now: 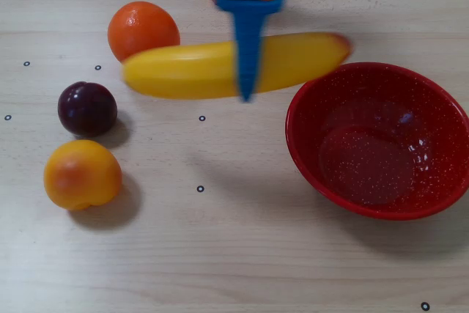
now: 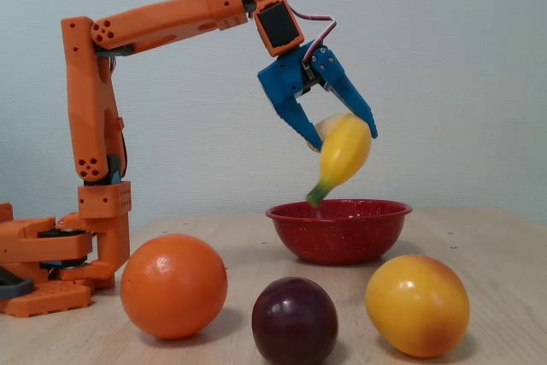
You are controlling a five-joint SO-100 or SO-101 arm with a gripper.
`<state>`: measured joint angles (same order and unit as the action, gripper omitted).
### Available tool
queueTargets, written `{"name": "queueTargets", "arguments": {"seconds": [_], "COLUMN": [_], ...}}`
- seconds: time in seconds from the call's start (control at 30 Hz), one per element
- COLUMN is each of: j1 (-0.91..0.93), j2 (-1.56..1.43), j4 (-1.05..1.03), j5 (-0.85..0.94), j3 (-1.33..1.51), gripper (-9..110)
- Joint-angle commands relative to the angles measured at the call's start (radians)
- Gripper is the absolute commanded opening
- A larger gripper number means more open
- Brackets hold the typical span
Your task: Put banana in the red bowl.
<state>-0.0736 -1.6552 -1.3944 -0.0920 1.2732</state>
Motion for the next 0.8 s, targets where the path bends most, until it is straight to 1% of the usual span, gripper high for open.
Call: {"name": "queueTargets", "arguments": {"seconds": [0.0,0.43,0.63,0.77], "j1": [-0.057,-0.337,-0.419,-0.434], "j2": [-0.164,-0.178,-0.156,-0.117], "j4": [0.061,0.161,0.252,0.273], "j5": [0.028,0.035,0.072,0.080], "j3": [-0.018,0.049,0.084,0.087], "gripper": [0,0,0,0]}}
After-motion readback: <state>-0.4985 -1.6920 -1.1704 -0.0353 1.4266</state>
